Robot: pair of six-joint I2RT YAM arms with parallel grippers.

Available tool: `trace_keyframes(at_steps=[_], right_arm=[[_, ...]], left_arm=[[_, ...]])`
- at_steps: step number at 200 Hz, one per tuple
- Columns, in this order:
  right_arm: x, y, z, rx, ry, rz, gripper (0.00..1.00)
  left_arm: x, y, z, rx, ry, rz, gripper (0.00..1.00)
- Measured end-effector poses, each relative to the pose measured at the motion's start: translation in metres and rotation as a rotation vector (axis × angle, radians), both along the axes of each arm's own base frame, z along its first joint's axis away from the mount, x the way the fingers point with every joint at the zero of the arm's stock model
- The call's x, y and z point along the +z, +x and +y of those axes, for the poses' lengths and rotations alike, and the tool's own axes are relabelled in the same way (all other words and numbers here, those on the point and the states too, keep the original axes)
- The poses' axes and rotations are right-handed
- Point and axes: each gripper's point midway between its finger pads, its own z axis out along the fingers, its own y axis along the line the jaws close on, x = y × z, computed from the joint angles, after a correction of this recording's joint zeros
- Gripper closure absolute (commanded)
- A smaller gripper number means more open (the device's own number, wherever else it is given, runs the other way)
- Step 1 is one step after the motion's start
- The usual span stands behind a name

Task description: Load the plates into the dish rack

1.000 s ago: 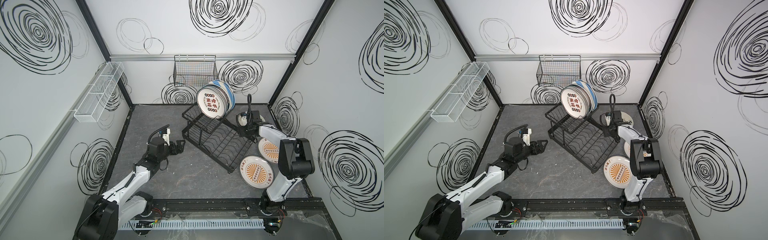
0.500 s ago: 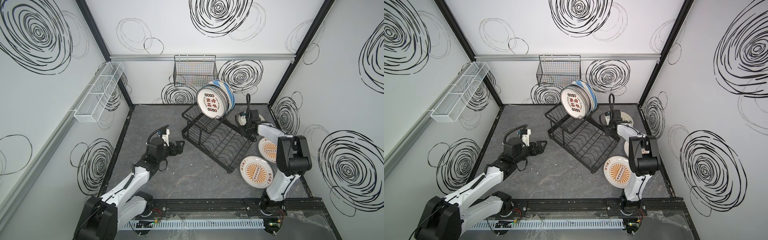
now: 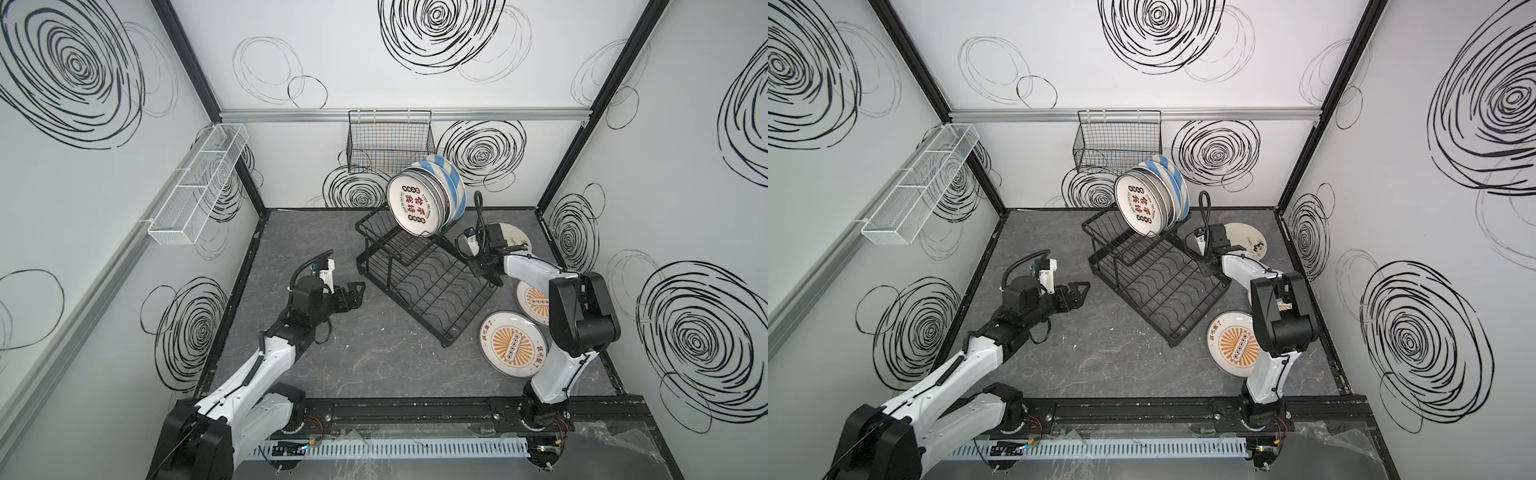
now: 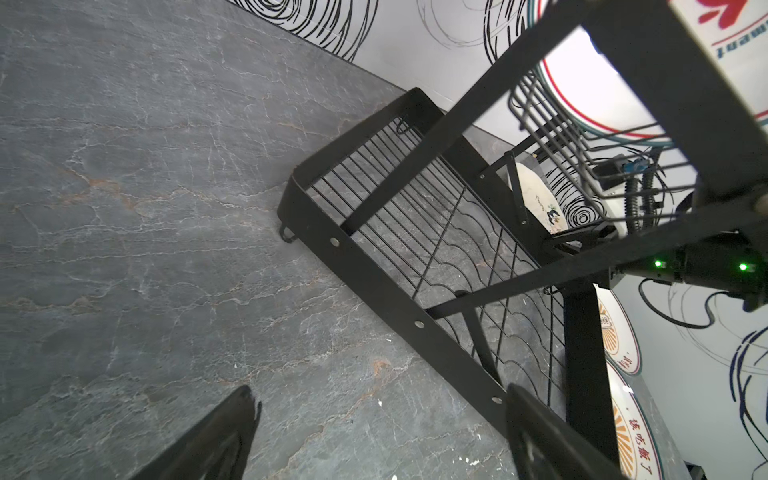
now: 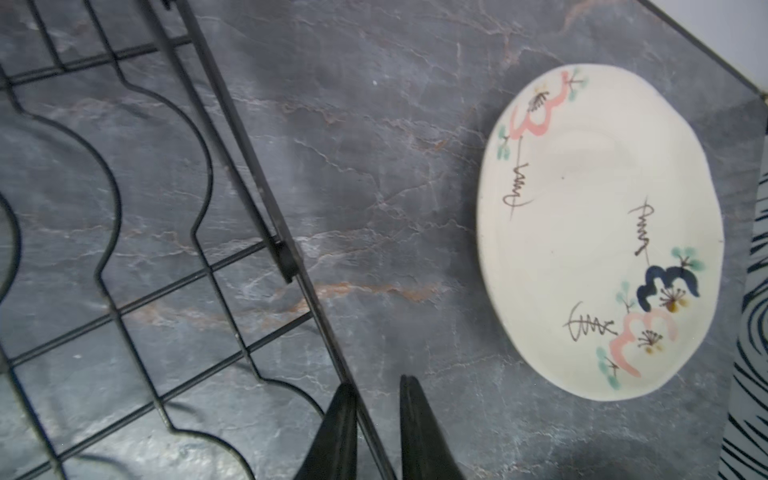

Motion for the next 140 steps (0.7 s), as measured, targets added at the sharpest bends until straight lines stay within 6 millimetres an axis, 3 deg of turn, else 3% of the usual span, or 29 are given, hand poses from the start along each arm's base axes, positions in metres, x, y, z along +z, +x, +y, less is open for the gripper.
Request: trace_keyframes(at_steps=[65, 89, 140], right_arm=[[0.004, -0.02, 0.091, 0.222, 0.112, -0.065, 1.0], [0.004, -0.032, 0.103, 0.231, 0.124, -0.075, 1.0], [0.006, -0.04, 0.102, 0.202, 0.105, -0.088, 1.0]], left_arm=[[0.001, -0.004, 0.008, 0.02, 0.004, 0.012, 0.04], [0.001, -0.004, 0.008, 0.021, 0.003, 0.011, 0.04], [0.001, -0.004, 0.008, 0.021, 0.001, 0.012, 0.04]])
